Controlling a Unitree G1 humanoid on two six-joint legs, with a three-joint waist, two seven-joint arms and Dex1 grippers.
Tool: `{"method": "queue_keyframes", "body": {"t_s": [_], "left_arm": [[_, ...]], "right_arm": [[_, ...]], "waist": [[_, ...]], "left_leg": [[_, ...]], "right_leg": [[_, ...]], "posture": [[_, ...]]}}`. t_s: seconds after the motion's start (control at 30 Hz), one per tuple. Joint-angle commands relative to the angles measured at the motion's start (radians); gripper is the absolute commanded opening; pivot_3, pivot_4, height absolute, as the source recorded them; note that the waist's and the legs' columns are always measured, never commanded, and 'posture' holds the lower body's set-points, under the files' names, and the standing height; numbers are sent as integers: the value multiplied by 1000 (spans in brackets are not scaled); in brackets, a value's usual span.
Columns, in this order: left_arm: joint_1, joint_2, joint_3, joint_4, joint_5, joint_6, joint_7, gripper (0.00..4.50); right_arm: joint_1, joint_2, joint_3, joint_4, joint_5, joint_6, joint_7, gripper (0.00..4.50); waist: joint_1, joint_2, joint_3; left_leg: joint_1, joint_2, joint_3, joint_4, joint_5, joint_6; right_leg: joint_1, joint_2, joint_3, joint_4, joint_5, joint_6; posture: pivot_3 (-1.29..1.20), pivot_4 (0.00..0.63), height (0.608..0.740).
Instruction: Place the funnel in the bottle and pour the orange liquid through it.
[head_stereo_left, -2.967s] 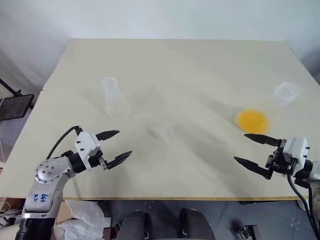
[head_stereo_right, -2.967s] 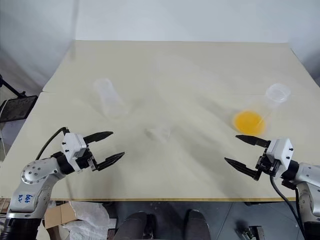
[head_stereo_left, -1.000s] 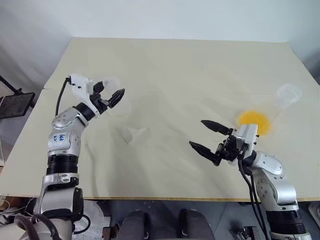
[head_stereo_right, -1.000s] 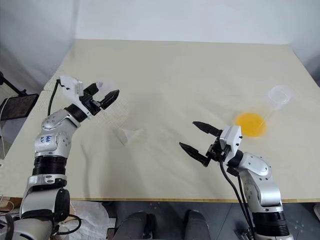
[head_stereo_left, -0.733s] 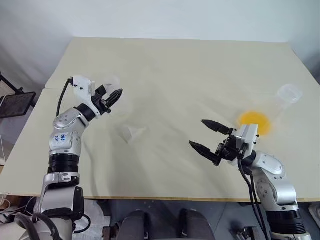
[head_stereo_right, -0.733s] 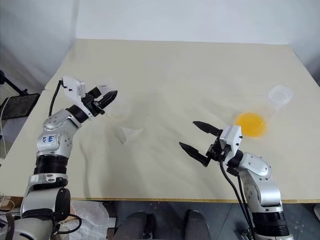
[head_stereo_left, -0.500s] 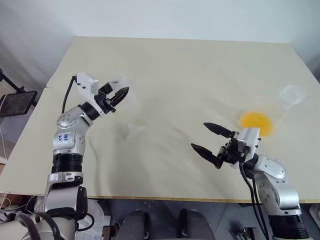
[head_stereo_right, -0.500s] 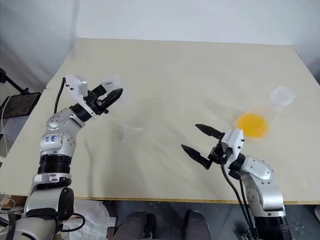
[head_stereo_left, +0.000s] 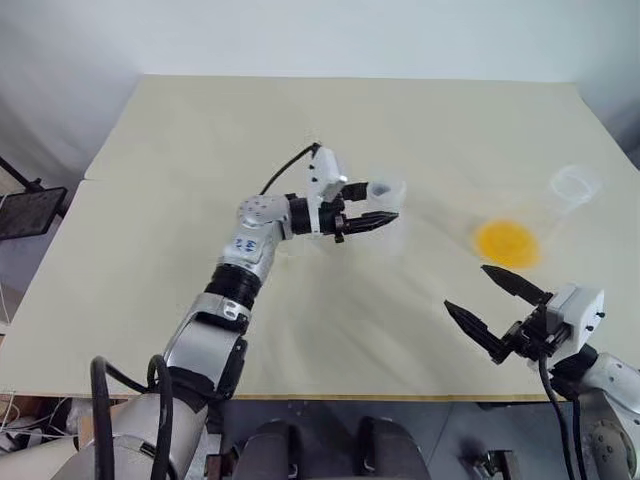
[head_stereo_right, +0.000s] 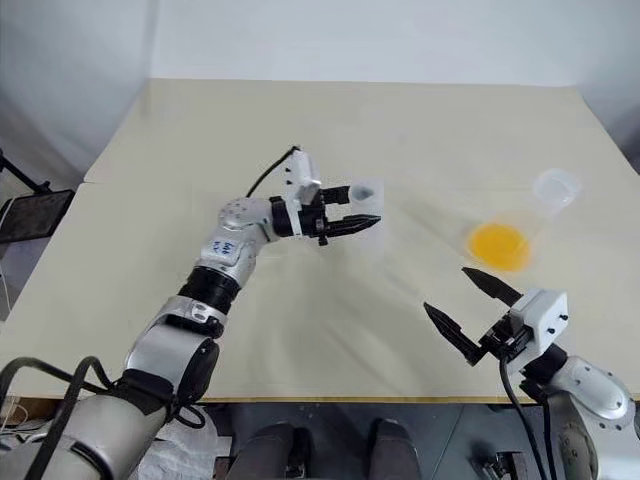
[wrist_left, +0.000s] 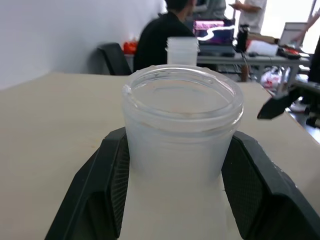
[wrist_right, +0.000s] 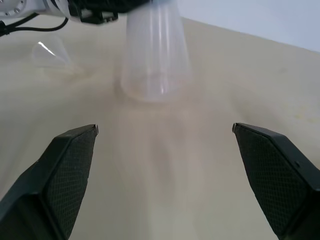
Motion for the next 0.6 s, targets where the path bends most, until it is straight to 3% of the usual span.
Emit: {"method": "queue_keyframes", "body": {"t_s": [0.03, 0.27, 0.33, 0.5, 0.6], "left_arm": [[-50, -8, 18, 73, 37, -86, 28, 2285], [-55, 1, 10, 123, 65, -56, -16, 2285], [-51, 3, 3, 119, 76, -47, -25, 2999], [-42, 27, 34, 61, 40, -11, -58, 4213], [-11, 82, 51, -18, 9, 41, -124, 4471]], "right_arm": [[32, 15, -29, -82, 23, -2, -35, 4500], [41, 34, 8, -103, 15, -3, -65, 4500], [29, 36, 16, -99, 14, -2, -68, 4500], [8, 38, 30, -81, 12, -7, -68, 4500], [0, 41, 40, -74, 13, -11, -64, 4500]], "waist": [[3, 0, 0], [8, 0, 0], [6, 0, 0], [5, 0, 0], [4, 0, 0]], "left_leg": [[0, 0, 0, 0, 0, 0], [-1, -1, -2, 1, 0, 1], [0, -1, -2, 1, 0, 1], [0, -1, -2, 1, 0, 1], [-1, -1, -2, 1, 0, 1]], "right_leg": [[0, 0, 0, 0, 0, 0], [0, -1, 0, 0, 0, 0], [0, -1, 0, 0, 0, 0], [0, -1, 0, 0, 0, 0], [0, -1, 0, 0, 0, 0]], "posture": [[0, 150, 740], [0, 150, 740], [0, 150, 740], [0, 150, 740], [0, 150, 740]]}}
